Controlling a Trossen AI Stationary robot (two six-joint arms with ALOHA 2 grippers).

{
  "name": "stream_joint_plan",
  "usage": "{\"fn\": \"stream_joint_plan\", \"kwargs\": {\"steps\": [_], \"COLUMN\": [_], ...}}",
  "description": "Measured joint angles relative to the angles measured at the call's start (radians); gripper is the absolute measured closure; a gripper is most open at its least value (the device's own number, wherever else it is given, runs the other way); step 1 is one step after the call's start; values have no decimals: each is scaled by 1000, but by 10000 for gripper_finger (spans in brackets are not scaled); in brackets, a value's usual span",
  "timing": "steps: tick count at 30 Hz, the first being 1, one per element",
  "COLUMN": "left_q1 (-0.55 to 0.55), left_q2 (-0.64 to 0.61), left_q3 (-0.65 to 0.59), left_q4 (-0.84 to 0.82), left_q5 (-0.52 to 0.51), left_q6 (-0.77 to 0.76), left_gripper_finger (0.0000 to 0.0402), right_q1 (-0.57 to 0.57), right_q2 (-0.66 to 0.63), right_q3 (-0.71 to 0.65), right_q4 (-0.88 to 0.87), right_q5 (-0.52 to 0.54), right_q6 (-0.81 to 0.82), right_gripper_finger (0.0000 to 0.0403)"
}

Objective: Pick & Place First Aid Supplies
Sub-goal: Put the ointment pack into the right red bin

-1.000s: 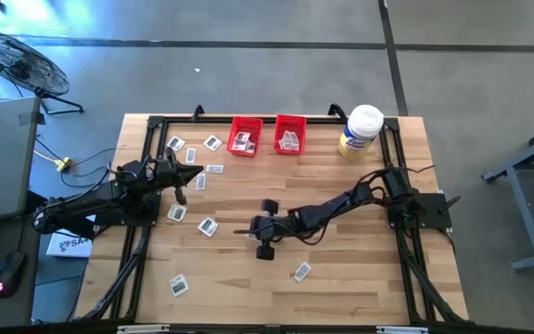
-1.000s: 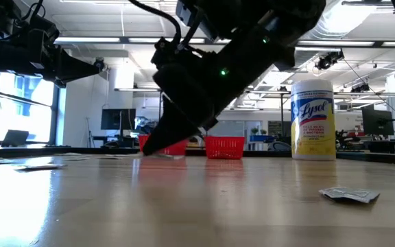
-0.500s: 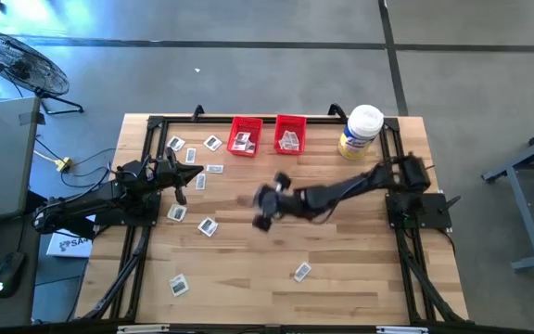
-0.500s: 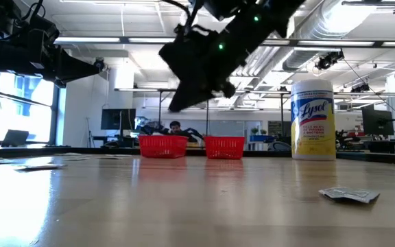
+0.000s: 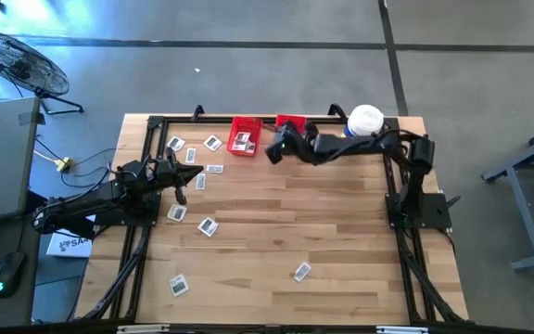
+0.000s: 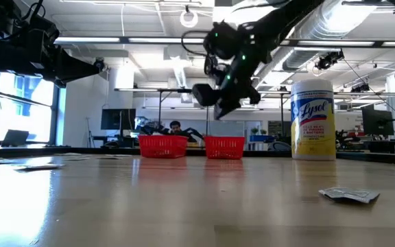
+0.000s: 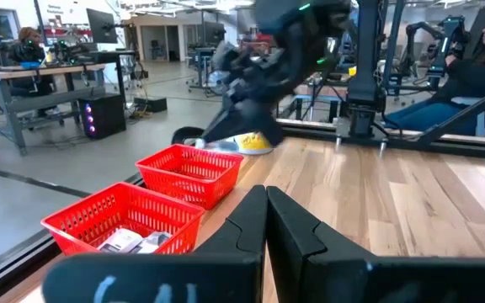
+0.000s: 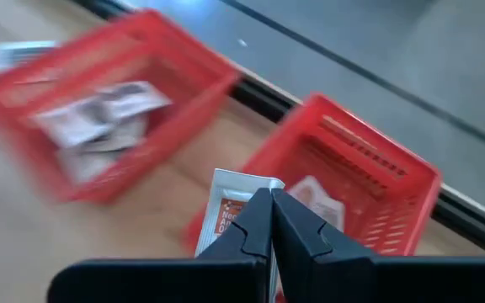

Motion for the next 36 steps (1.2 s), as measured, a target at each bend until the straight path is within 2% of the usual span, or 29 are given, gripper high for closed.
{"fn": "stream_joint_plan", "kwargs": {"steps": [5, 10, 15, 19, 24, 29, 33, 36], "left_q1": [0, 0, 0, 0, 0, 0, 0, 0], "left_q2": [0, 0, 0, 0, 0, 0, 0, 0], "left_q3": [0, 0, 0, 0, 0, 0, 0, 0], "left_q4": [0, 0, 0, 0, 0, 0, 0, 0], "left_q5": [0, 0, 0, 0, 0, 0, 0, 0], "left_q6": [0, 0, 0, 0, 0, 0, 0, 0], "left_gripper_finger": [401, 401, 401, 401, 401, 401, 401, 401], "right_q1": [-80, -117, -121, -80, 71, 308, 524, 667], "right_q2": [41, 75, 68, 1, -100, -145, -134, -115], "right_q3": [0, 0, 0, 1, 1, 2, 2, 1], "right_q4": [6, -1, -5, -13, -117, -222, -236, -241], "right_q5": [-17, -55, -54, -95, -206, -314, -330, -295], "right_q6": [44, 58, 69, 34, -37, -37, -21, 60], "right_gripper_finger": [401, 383, 350, 330, 330, 333, 332, 328]}}
